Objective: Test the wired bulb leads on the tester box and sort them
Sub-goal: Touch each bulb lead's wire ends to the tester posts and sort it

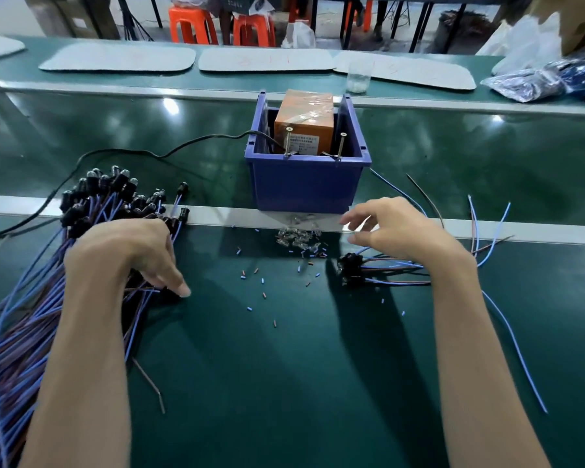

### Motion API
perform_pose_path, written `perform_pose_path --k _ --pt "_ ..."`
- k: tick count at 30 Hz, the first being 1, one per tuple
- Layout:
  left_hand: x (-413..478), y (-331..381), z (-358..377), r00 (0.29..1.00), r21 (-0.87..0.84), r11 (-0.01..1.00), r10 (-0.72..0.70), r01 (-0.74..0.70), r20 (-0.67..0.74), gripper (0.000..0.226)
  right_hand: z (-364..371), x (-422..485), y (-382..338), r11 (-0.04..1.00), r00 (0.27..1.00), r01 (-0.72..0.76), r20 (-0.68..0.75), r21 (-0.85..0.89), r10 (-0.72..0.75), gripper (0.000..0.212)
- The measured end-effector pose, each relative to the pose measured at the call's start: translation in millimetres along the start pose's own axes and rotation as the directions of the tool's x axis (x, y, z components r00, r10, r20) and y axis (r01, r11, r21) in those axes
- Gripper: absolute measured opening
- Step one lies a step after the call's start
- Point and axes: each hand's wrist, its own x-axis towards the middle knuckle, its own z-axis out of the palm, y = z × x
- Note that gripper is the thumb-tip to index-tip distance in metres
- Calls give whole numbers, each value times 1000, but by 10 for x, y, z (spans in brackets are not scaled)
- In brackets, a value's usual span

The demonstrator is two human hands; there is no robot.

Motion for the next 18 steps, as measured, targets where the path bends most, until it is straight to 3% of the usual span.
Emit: perform_pose_path --k 7,11,15,18 --pt "54 -90 51 995 -134 989 -42 55 94 23 89 -3 -174 999 994 47 97 -26 -44 26" --pt "15 -32 136 997 -59 998 39 -35 74 17 103 -44 -314 989 989 139 54 40 -141 22" --pt "-102 -24 7 973 -32 987 150 -158 -176 19 260 -109 -625 903 969 210 40 374 -242 14" --pt "-229 39 -63 843 11 961 248 -276 -478 18 563 -144 -934 794 924 204 156 573 -350 13"
